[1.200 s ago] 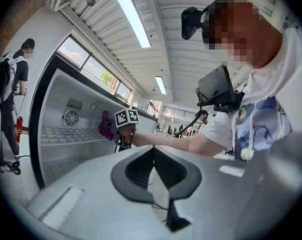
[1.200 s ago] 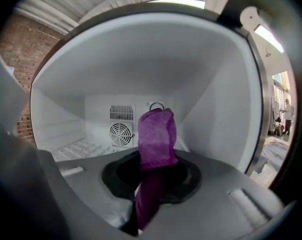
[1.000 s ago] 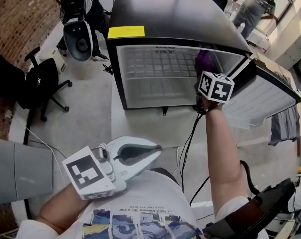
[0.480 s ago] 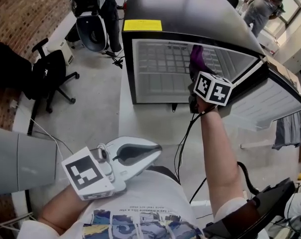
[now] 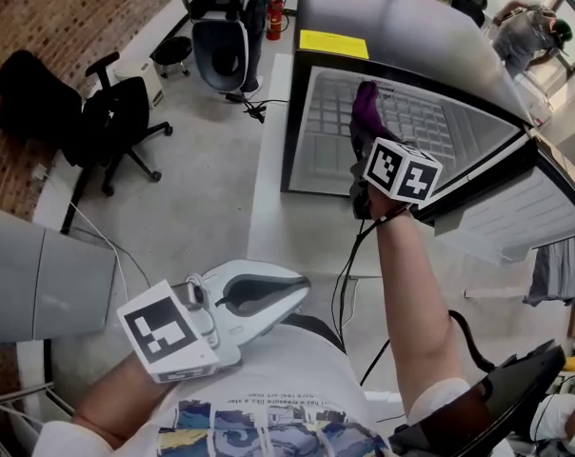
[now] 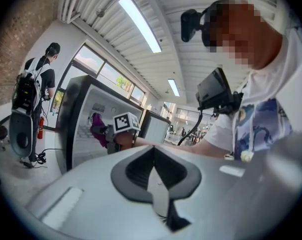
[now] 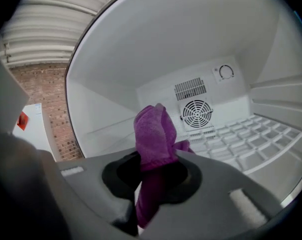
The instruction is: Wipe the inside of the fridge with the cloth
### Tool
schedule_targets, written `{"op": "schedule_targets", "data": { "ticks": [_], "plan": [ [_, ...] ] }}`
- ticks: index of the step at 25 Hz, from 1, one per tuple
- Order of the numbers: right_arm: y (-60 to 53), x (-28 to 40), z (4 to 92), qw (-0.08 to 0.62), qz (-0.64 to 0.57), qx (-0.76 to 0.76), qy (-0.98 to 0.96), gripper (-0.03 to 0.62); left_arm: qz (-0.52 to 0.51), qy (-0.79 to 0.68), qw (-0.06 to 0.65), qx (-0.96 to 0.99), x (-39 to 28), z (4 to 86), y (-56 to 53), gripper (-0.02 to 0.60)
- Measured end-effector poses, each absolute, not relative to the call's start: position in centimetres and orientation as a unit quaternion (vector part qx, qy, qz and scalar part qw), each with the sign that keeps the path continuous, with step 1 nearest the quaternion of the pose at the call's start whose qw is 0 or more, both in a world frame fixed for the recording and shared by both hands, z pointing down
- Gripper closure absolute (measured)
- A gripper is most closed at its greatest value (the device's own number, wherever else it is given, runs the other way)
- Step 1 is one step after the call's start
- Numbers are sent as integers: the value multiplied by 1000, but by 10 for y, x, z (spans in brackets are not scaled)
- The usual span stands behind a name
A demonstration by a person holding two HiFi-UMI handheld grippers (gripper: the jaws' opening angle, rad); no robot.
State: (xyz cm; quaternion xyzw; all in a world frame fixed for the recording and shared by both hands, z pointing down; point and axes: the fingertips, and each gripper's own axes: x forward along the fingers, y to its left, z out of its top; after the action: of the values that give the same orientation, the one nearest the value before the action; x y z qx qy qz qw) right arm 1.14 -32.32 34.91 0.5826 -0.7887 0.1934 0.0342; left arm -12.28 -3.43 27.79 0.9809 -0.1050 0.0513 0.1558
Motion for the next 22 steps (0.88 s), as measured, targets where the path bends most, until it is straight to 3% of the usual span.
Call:
{"op": "schedule_targets", "data": {
  "ticks": [10, 22],
  "plan": [
    [-321, -55, 347, -17, 251, 498, -830, 542, 27, -133, 160, 978, -144, 269, -28, 574],
    [-292, -72, 333, -68, 282, 460, -839, 542, 30, -134, 150, 979, -168, 276, -8, 574]
  ]
}}
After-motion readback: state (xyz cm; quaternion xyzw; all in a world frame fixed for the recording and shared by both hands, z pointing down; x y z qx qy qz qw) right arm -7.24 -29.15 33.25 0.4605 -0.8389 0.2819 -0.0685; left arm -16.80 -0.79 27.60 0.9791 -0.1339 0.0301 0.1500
